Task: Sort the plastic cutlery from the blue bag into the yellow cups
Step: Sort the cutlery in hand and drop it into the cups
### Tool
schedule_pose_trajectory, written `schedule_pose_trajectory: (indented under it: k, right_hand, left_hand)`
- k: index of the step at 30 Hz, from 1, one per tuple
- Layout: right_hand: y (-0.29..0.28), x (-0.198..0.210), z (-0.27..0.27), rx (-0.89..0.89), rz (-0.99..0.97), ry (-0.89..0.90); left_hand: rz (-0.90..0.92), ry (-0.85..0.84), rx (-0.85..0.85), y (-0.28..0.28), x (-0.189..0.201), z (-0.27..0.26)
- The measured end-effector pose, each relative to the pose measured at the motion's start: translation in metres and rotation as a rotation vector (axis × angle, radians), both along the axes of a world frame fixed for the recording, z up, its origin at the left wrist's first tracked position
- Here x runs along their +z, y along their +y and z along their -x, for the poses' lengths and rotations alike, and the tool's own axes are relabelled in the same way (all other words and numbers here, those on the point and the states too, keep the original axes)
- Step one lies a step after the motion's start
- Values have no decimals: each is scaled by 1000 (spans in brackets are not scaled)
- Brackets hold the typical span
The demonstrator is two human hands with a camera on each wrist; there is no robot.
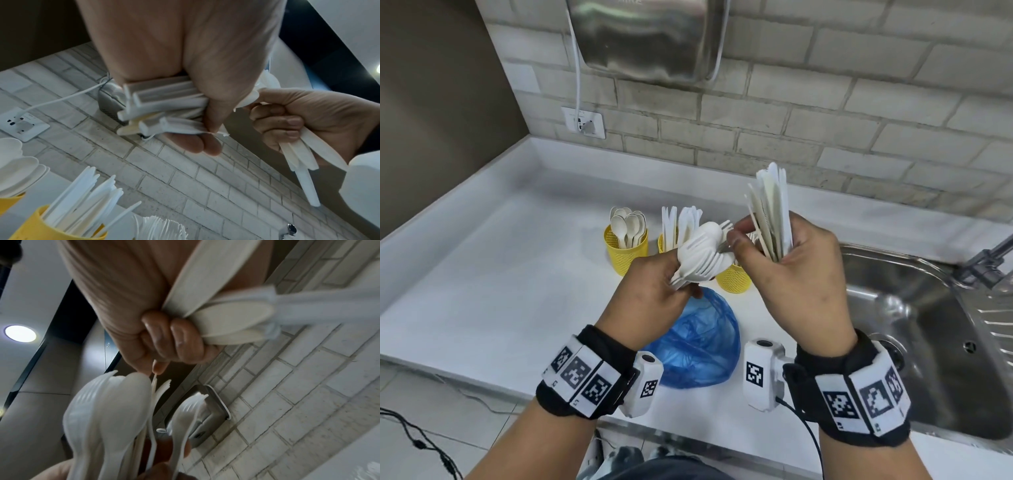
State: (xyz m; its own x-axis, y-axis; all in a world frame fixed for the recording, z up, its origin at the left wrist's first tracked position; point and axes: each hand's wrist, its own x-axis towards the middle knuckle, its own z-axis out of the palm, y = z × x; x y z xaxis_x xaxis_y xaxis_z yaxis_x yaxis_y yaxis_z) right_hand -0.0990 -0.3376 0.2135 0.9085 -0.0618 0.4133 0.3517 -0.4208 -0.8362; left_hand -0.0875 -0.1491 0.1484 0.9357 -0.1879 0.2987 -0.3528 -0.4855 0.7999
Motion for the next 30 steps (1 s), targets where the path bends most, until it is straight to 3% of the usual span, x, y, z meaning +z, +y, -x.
schedule_pose_trajectory:
  k: [14,30]
  right_hand:
    - [-4,-6,-12,-22,159,83]
    - [-21,-8,-20,-101,-480,20]
  left_hand:
    - [-138,-149,35,-4,-11,-11]
    - [-76,-123,26,-9,-10,-11]
